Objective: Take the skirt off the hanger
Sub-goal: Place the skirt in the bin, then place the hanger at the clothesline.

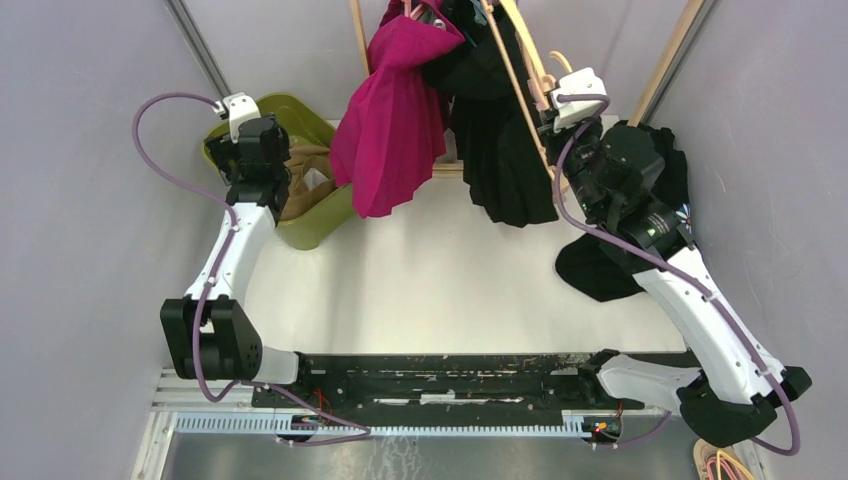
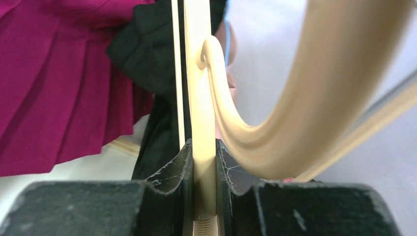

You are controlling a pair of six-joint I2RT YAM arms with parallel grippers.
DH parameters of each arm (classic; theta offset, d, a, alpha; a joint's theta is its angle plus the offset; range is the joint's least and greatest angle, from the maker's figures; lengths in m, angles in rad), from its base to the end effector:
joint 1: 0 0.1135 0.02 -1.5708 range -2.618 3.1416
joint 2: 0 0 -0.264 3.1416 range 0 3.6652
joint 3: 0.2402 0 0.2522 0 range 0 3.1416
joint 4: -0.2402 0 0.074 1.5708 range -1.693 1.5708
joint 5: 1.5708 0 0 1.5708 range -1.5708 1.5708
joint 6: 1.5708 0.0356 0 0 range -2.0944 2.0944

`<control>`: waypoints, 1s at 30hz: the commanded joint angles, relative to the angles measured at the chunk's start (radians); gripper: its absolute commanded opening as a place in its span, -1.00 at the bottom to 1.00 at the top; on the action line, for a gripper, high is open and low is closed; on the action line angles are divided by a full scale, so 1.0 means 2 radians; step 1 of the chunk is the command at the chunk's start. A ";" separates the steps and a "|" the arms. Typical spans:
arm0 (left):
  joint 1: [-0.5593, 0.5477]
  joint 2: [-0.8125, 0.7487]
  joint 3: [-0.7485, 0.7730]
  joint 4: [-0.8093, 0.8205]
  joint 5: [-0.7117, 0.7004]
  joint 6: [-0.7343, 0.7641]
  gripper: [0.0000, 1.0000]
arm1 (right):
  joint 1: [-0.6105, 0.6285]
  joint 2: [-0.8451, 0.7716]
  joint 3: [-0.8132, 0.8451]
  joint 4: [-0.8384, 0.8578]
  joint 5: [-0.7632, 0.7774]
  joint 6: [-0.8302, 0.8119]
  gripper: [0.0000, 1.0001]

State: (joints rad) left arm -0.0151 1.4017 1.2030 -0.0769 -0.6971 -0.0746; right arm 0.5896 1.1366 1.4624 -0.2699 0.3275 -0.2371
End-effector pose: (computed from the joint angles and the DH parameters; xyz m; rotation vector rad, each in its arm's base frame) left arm 0.3253 0.0179 0.3566 -0.5338 1.7380 0.5770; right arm 0.1970 0.1180 0.4943 -0.3613 1.4743 0.0340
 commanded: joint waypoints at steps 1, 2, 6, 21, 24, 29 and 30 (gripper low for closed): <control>-0.015 -0.015 0.022 -0.013 0.034 -0.031 0.95 | -0.002 -0.018 0.026 0.014 0.074 -0.036 -0.99; -0.023 -0.013 0.027 -0.022 0.041 -0.030 0.97 | -0.002 -0.020 0.025 0.015 0.078 -0.038 -0.99; -0.061 -0.009 0.051 -0.073 0.082 -0.038 0.98 | -0.002 -0.026 0.030 0.016 0.110 -0.060 -0.99; -0.170 -0.039 0.030 -0.116 0.083 -0.035 0.99 | -0.003 -0.101 -0.009 -0.073 0.218 -0.056 -0.99; -0.173 -0.050 0.027 -0.121 0.076 -0.026 0.99 | -0.003 -0.113 -0.028 -0.098 0.226 -0.025 -0.99; -0.176 -0.064 0.025 -0.130 0.077 -0.030 0.99 | -0.003 -0.103 -0.059 -0.107 0.234 0.012 -0.99; -0.176 -0.068 0.025 -0.132 0.079 -0.030 0.99 | -0.003 -0.094 -0.059 -0.103 0.235 0.015 -0.99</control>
State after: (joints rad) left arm -0.3595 1.3170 1.2533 -0.3420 -0.5220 -0.1444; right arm 0.5869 0.8989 1.3701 -0.4770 0.7628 -0.2741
